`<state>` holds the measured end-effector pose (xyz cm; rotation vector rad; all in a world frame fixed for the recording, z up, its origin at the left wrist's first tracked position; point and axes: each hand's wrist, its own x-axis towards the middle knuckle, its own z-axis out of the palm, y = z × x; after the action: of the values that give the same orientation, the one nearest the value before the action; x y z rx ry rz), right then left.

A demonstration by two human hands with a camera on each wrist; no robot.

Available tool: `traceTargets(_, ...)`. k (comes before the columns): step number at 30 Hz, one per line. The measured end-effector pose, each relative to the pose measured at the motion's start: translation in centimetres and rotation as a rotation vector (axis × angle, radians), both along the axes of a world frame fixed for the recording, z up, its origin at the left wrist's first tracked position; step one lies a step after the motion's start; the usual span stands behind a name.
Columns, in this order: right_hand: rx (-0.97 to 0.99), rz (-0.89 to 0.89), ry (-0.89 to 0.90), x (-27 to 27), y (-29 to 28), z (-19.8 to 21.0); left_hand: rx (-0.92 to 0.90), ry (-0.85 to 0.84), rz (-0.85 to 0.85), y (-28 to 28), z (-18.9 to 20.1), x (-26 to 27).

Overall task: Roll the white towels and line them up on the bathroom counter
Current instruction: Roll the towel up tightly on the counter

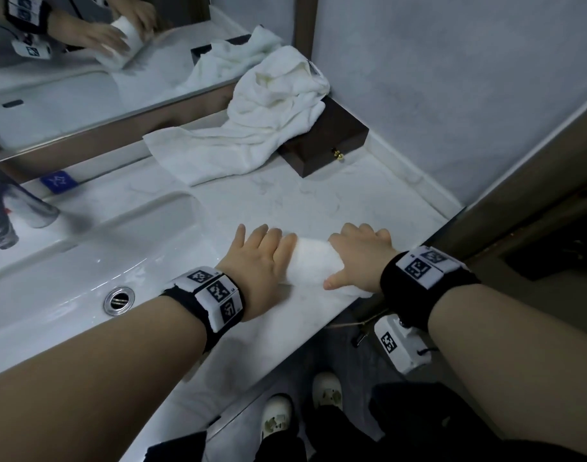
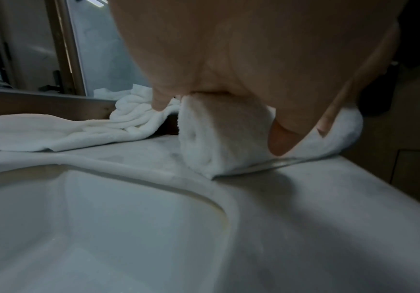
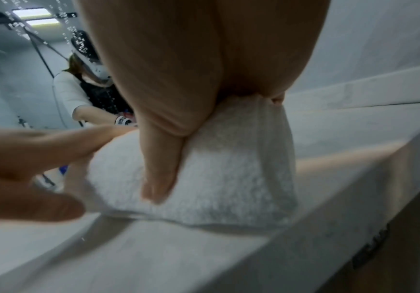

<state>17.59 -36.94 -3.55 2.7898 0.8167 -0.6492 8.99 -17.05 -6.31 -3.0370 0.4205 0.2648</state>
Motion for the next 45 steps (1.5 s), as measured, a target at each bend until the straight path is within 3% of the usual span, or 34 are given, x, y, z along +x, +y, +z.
traceTargets(3, 0.039, 0.003, -0.113, -1.4, -0.2, -0.6, 0.015, 0.028, -0.006, -0.3, 0.6, 1.3)
traceTargets(6, 0.1, -0.003, -0.207, -2.9, -0.4, -1.2, 0.032, 0.168, 0.022, -0.8, 1.4, 3.1)
traceTargets(12, 0.189, 0.015, -0.301, -5.0, -0.7, -2.2, 0.526, 0.422, 0.229, -5.5, 1.3, 4.9)
traceTargets(15, 0.223, -0.005, -0.208, -4.5, -0.7, -1.7, 0.409, 0.385, 0.194, -5.0, 1.0, 5.4)
traceTargets(19, 0.221, -0.119, 0.021, -2.6, -0.7, -0.6, 0.137, 0.189, 0.045, -2.8, 1.0, 4.8)
traceTargets(22, 0.175, -0.178, 0.085, -1.8, -0.4, -0.5, 0.098, 0.083, -0.027, -2.2, 0.6, 5.1)
traceTargets(31, 0.186, -0.203, -0.175, -1.6, 0.6, -2.5, 0.124, 0.007, -0.092, -2.1, 0.2, 7.6)
traceTargets(37, 0.222, -0.247, -0.253, -1.1, 0.8, -2.6, 0.127, -0.021, -0.07, -2.5, 0.5, 8.7)
traceTargets(42, 0.257, -0.216, -0.247, -1.9, 0.1, -2.3, 0.088, -0.017, -0.046, -2.1, 0.6, 8.4)
traceTargets(45, 0.319, -0.21, -0.151, -2.2, -0.4, -1.9, -0.003, -0.02, -0.034, -1.4, 0.6, 7.6)
